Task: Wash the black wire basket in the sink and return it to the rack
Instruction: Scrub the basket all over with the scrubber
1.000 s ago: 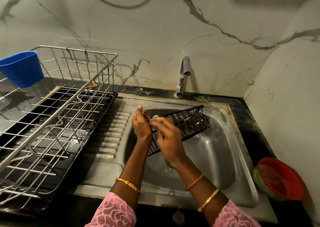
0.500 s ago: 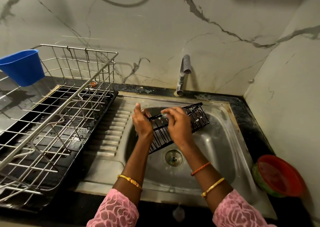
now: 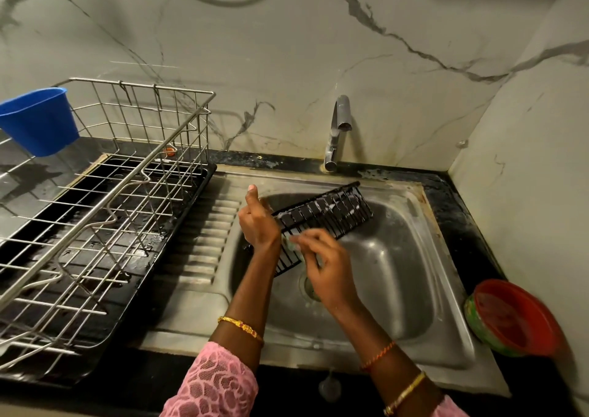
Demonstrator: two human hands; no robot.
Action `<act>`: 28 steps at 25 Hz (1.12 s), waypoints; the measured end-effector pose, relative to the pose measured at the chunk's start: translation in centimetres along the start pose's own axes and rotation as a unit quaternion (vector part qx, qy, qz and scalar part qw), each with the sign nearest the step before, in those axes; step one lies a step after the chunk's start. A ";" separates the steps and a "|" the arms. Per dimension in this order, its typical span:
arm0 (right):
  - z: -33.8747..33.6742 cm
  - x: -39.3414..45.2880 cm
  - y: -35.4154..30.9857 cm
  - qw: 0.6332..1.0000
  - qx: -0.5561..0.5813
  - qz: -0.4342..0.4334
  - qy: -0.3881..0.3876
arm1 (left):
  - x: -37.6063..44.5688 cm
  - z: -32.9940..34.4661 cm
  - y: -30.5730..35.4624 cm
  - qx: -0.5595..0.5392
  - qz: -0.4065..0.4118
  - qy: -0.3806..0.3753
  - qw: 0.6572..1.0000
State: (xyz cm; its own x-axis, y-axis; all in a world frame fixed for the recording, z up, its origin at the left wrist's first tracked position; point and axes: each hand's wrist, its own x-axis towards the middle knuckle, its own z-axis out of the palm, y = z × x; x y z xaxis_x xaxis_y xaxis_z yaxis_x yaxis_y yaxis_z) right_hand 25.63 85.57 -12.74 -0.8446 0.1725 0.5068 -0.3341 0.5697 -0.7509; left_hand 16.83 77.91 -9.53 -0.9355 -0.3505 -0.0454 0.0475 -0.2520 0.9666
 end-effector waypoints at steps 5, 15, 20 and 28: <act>0.4 2.1 -0.3 0.999 0.007 0.021 0.026 | -0.1 0.6 0.0 0.018 -0.023 0.030 0.999; -1.3 0.2 1.1 0.993 0.038 0.108 0.033 | 0.7 1.2 -0.2 0.049 -0.055 0.076 0.994; -1.7 2.8 1.5 0.987 0.058 0.127 0.085 | 0.2 0.9 -0.2 0.091 -0.060 0.067 0.992; 0.0 1.5 1.2 0.998 -0.038 0.000 0.046 | -0.5 0.7 0.3 0.116 -0.072 0.054 0.989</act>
State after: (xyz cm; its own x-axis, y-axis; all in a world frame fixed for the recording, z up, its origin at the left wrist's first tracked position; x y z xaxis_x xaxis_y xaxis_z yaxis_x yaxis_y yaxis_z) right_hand 23.96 86.51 -12.94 -0.8019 0.2440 0.5454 -0.2979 0.6280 -0.7189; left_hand 17.02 78.62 -9.06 -0.8831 -0.4232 -0.2024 -0.1780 -0.0969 0.9793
